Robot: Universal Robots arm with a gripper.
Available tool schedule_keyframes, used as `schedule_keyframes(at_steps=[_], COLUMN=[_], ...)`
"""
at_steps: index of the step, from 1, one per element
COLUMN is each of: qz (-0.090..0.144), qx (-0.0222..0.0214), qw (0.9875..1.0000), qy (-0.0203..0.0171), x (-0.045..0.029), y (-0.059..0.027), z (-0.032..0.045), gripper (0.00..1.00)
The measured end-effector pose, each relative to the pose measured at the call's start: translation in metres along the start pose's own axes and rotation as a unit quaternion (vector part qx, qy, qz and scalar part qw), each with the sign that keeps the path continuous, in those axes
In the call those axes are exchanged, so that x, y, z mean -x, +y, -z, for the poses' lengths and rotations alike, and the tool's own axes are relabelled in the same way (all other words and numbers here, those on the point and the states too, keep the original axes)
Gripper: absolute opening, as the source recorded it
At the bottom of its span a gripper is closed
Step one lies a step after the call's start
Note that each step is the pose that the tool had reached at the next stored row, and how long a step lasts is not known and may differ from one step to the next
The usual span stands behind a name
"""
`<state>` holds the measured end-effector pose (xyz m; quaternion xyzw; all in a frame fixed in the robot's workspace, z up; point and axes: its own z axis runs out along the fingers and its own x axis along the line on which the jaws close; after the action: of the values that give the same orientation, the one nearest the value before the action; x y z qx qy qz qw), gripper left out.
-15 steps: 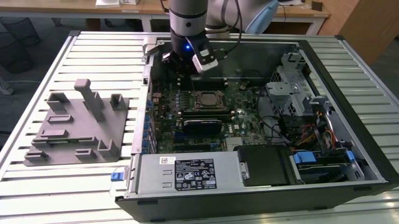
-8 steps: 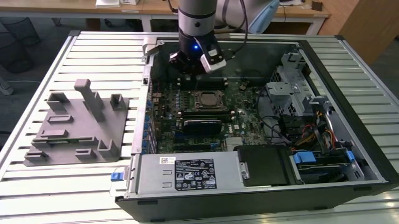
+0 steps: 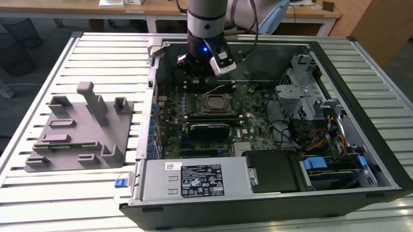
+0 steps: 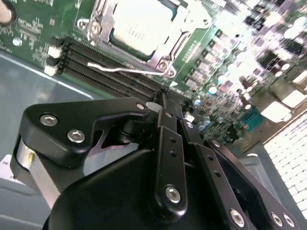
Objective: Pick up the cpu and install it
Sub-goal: 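Install the first cpu locking lever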
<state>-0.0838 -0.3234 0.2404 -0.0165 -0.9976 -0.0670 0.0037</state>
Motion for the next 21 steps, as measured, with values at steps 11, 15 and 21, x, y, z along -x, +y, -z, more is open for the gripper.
schedule_keyframes(at_steps=[11,15,21], qz=[0.000,0.000,0.003], qx=[0.0101,0.0103,0.0102], qw=[0.9999,0.9999,0.9999], qy=[0.0004,0.0003,0.0007], x=[0.0000,0.0003,0.0104], y=[-0.0007,-0.0008,-0.0009], z=[-0.0010,-0.0015,-0.0046], gripper=[0.11,0.11,0.11])
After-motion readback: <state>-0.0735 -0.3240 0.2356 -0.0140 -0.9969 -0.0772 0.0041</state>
